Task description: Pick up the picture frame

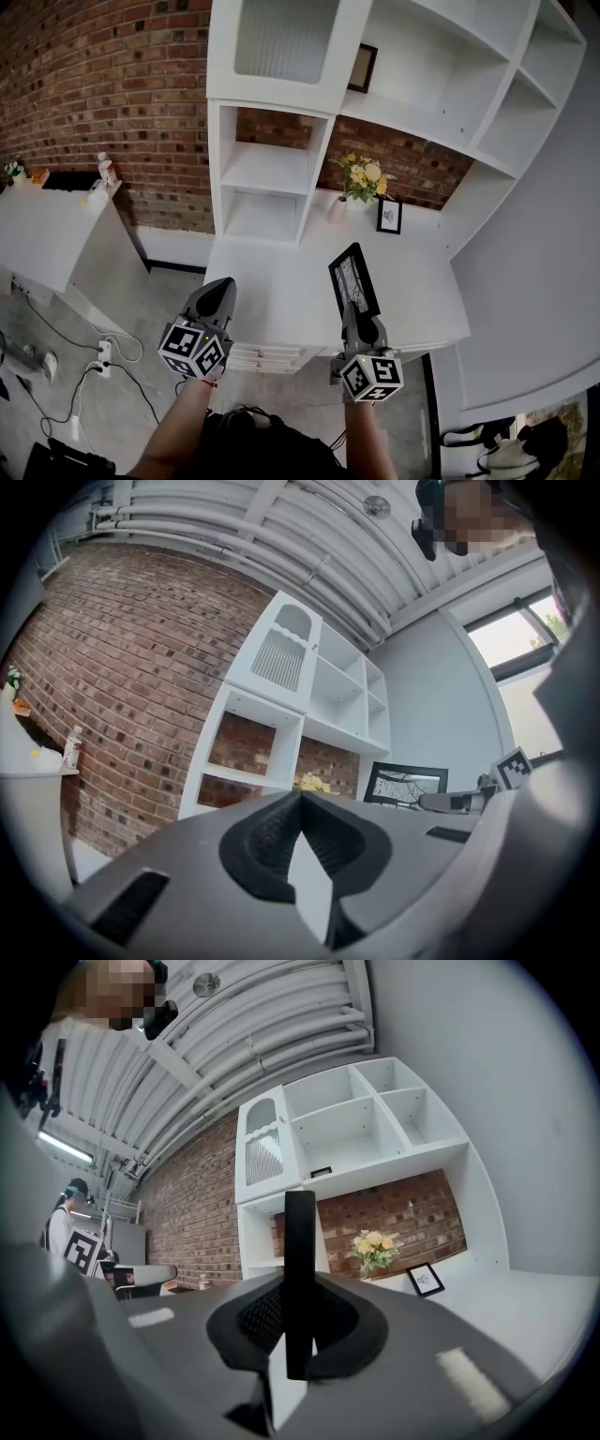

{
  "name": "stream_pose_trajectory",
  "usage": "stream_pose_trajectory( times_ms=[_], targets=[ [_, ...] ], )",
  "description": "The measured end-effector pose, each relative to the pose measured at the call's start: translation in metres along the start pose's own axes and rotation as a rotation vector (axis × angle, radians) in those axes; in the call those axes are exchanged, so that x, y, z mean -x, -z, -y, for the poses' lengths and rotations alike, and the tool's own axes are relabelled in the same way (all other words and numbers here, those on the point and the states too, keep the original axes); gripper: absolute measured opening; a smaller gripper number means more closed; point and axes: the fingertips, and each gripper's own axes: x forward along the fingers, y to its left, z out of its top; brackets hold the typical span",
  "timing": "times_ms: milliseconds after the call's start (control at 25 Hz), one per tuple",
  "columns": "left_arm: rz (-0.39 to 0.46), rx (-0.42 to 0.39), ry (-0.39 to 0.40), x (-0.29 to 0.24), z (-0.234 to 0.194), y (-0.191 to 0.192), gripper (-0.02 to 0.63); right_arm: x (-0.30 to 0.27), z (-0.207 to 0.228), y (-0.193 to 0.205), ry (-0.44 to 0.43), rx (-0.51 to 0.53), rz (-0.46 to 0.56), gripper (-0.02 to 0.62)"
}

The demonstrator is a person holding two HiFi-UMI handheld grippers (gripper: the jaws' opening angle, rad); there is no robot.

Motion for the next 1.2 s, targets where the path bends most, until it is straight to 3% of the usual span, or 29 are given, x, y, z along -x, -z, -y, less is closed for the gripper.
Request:
stream_pose_trajectory(
  times_ms=[1200],
  targets=[
    [-0.004, 0.009, 0.030, 0.0039, 0.0024, 0.0011, -0.002, -0.0026, -0.0077, 0.0078, -0.008, -0.024, 0.010, 0.029]
  ],
)
